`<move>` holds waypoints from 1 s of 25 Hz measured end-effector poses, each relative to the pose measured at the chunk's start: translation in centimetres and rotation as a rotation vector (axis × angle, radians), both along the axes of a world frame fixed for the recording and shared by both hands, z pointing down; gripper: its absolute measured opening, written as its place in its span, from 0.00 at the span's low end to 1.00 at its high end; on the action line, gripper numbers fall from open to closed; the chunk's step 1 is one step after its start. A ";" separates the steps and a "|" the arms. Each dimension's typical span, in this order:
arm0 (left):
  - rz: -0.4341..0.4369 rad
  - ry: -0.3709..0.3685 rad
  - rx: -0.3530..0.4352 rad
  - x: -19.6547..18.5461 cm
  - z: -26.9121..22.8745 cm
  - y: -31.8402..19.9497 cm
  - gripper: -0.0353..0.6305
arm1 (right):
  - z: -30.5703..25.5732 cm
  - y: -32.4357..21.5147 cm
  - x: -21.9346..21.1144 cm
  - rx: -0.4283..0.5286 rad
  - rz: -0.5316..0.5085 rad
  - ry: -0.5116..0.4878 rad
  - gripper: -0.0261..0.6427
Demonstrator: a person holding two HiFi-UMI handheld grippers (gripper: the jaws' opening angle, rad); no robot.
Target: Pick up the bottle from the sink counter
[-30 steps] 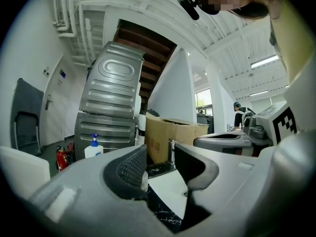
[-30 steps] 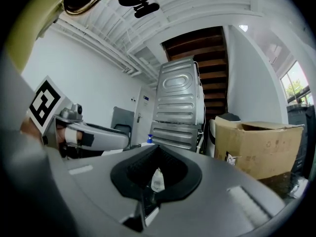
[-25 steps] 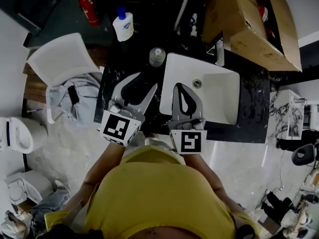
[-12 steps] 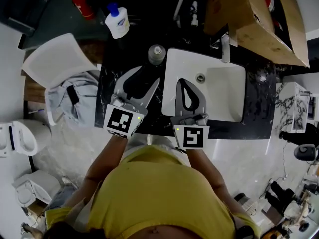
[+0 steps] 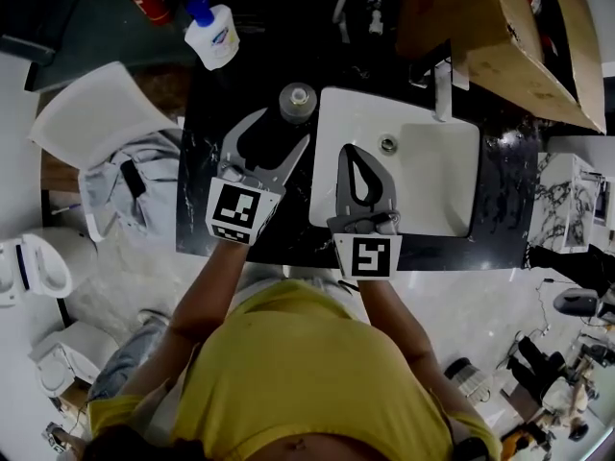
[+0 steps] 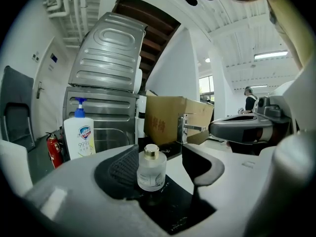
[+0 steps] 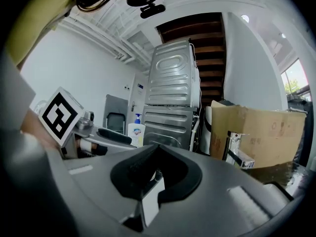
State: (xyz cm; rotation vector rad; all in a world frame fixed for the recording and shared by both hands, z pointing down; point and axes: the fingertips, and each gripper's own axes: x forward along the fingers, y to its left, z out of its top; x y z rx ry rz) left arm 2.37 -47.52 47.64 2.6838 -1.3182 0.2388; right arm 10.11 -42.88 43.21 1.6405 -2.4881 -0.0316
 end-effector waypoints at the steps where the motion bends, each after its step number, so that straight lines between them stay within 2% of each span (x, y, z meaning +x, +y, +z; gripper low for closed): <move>1: 0.000 -0.007 -0.009 0.1 0.5 -0.4 0.48 | 0.2 -0.2 0.0 0.000 -0.002 0.003 0.04; 14: -0.005 -0.104 -0.130 1.4 6.6 -3.9 0.58 | 2.5 -2.5 1.2 -0.053 0.030 0.002 0.04; 25: 0.015 -0.120 -0.148 2.5 7.6 -5.8 0.58 | 3.4 -2.4 1.6 -0.080 0.037 0.006 0.04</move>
